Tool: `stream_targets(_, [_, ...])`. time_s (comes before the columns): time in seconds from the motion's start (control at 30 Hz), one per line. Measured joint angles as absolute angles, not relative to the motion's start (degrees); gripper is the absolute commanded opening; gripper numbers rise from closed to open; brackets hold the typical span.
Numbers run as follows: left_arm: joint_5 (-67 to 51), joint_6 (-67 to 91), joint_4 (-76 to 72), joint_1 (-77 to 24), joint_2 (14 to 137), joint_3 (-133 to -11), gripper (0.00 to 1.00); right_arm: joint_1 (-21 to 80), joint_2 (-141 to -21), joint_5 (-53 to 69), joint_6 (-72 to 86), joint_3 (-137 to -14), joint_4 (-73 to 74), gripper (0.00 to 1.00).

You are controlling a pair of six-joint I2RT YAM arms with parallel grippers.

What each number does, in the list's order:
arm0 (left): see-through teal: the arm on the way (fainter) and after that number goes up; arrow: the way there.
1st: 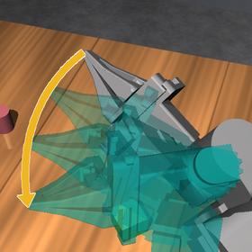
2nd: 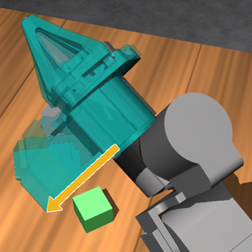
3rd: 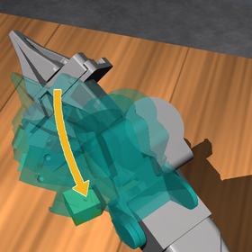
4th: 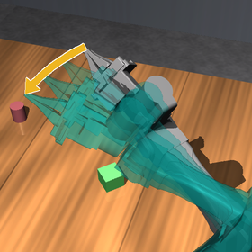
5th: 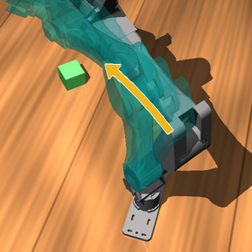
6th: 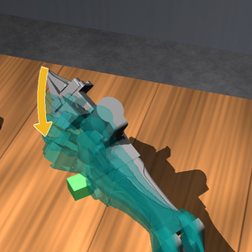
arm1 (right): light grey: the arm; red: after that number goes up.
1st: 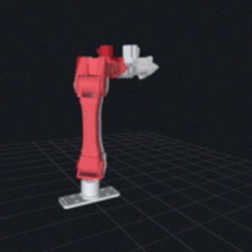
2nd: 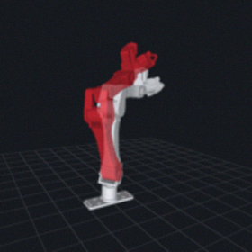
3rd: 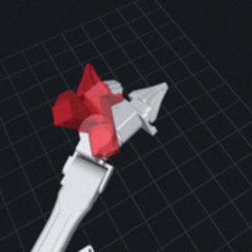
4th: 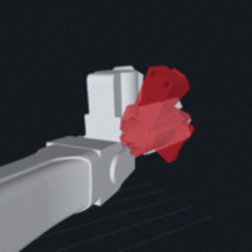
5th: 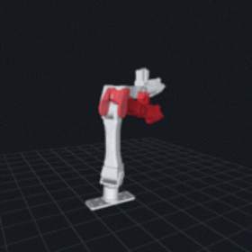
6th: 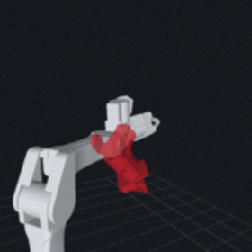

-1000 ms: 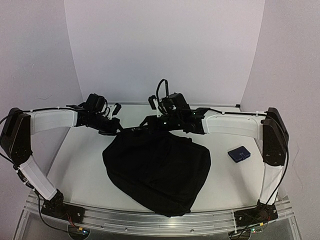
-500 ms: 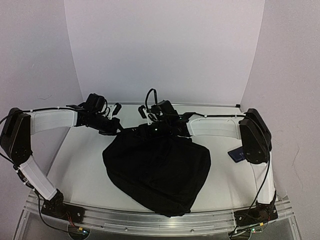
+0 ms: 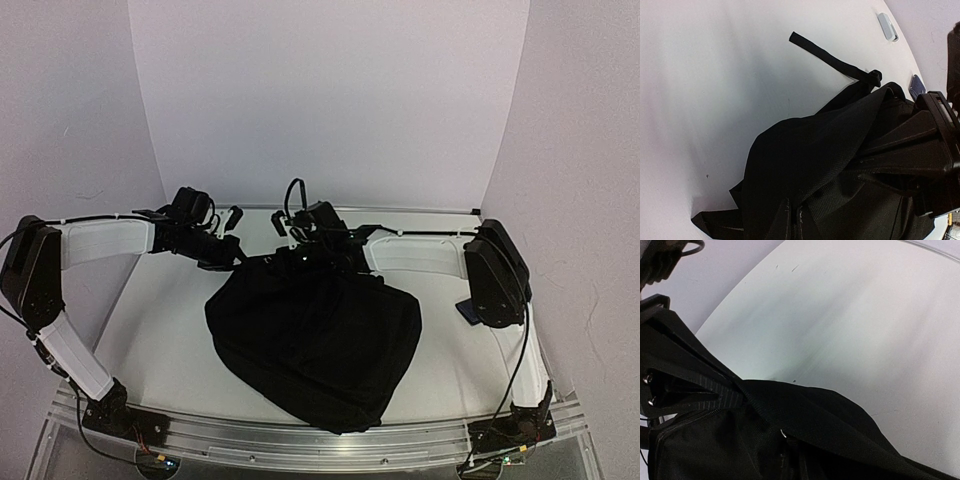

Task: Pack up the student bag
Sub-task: Zip the student bag at the center of the board.

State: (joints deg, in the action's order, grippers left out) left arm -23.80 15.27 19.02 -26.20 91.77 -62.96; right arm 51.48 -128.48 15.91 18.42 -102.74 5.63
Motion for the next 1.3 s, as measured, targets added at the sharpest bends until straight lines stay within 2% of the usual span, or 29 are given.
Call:
stream_targets(0.23, [-20.89,18.14,19.05,-26.37,91.74,-62.95,0.0,51.5,-128.31,12.55,18.29,-102.75,5.72,0.0])
stream_targets(0.77, [-16.99,24.79,16.08,-27.31,90.56,-60.95,0.0,53.09,-124.79,-6.26,19.53,-102.56,12.31,0.0])
stream_targets(1.03, [-14.67,25.77,16.31,-27.7,90.37,-60.95,0.0,52.92,-120.76,-5.72,21.24,-100.72,17.27,0.0])
stream_targets(1.3, [-14.18,23.93,16.5,-27.73,90.17,-60.95,0.0,48.1,-117.65,6.26,22.71,-98.57,20.88,0.0])
